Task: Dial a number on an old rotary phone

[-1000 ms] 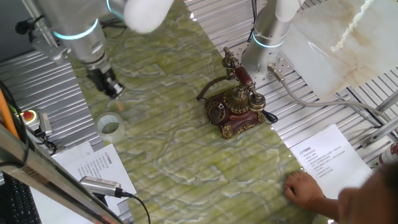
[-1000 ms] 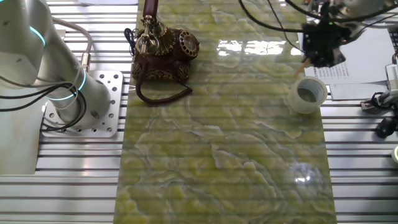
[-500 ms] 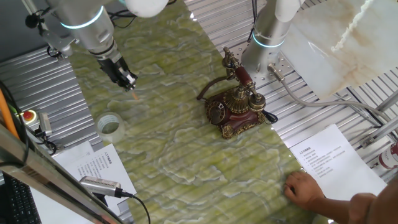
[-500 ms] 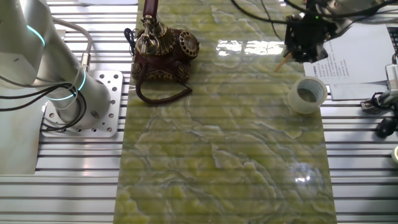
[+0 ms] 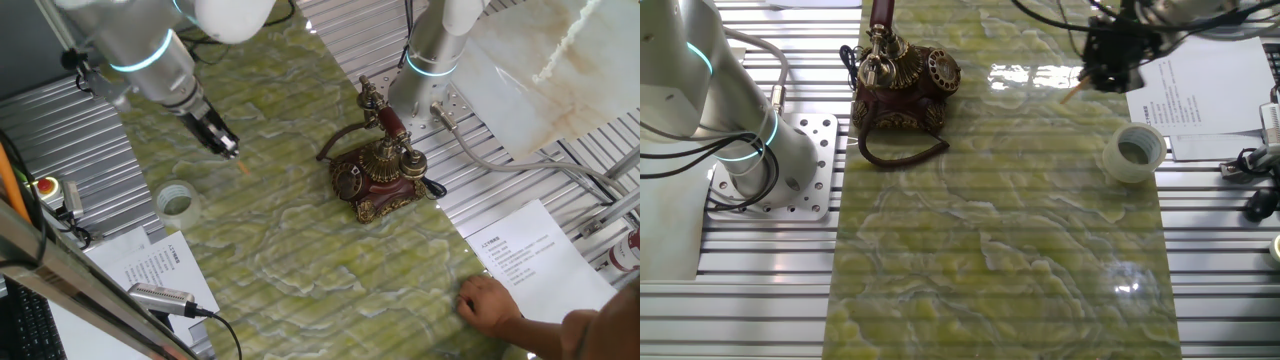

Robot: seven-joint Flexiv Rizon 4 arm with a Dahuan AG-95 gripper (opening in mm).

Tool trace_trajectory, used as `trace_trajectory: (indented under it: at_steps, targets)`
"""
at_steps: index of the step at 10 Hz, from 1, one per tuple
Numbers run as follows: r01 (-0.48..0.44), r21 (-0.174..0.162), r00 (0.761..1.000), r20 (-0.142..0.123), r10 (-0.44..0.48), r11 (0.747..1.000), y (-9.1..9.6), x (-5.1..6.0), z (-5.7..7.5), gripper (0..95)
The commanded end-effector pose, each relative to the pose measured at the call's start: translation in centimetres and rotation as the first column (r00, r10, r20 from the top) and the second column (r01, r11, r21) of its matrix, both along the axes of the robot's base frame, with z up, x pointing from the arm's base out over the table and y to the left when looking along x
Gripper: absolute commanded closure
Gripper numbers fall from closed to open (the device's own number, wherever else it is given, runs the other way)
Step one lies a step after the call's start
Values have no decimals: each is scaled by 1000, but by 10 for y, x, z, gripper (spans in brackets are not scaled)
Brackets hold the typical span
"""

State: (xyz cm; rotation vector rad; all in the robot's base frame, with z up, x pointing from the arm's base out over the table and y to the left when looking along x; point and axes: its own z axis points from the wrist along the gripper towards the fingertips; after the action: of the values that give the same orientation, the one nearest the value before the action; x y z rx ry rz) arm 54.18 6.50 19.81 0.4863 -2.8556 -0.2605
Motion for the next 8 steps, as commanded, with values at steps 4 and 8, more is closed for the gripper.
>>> trace_trajectory:
  at_steps: [4,8]
  targets:
    - [1,6,992,-123,0,1000,9,-18,-2,950]
    - [63,-29,994,-92,-65,998,9,-18,-2,950]
